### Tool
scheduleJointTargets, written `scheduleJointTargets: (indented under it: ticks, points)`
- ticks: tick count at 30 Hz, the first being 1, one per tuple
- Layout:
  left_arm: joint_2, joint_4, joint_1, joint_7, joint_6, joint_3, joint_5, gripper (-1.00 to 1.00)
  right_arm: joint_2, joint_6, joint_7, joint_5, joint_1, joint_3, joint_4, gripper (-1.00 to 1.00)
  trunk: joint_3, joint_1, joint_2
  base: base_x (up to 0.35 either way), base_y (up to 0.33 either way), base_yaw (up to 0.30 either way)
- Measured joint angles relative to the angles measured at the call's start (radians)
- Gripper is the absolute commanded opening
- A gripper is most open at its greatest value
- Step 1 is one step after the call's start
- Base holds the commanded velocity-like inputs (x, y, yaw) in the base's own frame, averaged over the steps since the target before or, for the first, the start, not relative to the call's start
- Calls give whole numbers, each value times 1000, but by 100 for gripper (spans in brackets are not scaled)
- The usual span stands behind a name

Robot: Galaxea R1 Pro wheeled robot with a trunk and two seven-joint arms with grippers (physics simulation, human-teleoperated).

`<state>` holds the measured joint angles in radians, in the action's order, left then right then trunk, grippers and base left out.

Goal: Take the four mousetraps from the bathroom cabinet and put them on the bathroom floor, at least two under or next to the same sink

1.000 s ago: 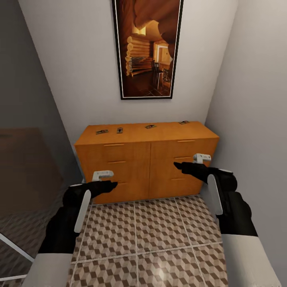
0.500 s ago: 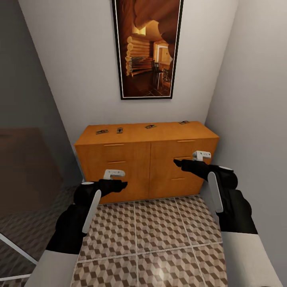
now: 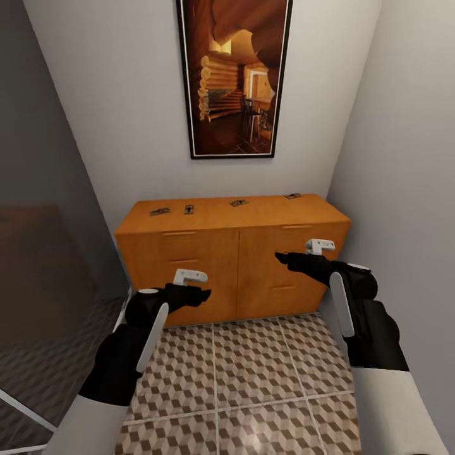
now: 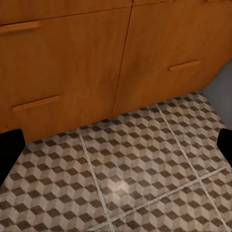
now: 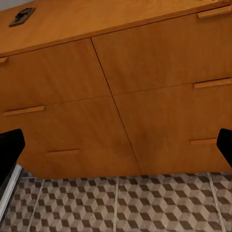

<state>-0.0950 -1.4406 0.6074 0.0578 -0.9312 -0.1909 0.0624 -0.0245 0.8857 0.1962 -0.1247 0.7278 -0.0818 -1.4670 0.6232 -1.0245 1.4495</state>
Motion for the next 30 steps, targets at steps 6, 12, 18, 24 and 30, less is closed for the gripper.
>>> scheduleJointTargets:
  ticks: [6, 12, 18, 24, 30]
  points:
    - [12, 2, 2, -4, 20, 39, -2, 100, 3, -7, 3, 1, 0, -5, 0, 100, 0, 0, 0, 313, 0, 0]
    - [19, 3, 2, 1, 43, 143, 0, 100, 2, -10, 4, 1, 0, -3, 1, 100, 0, 0, 0, 334, 0, 0]
    - [20, 3, 2, 6, 48, 169, 1, 100, 0, -12, 4, 1, 0, 0, 1, 100, 0, 0, 0, 336, 0, 0]
    - [20, 1, 2, 14, 49, 176, 2, 100, 2, -12, 5, 1, 0, -1, 0, 100, 0, 0, 0, 211, 0, 0]
    - [21, 0, 2, 16, 50, 177, 2, 100, 6, -12, 6, 1, 0, -5, -1, 100, 0, 0, 0, 58, 0, 0]
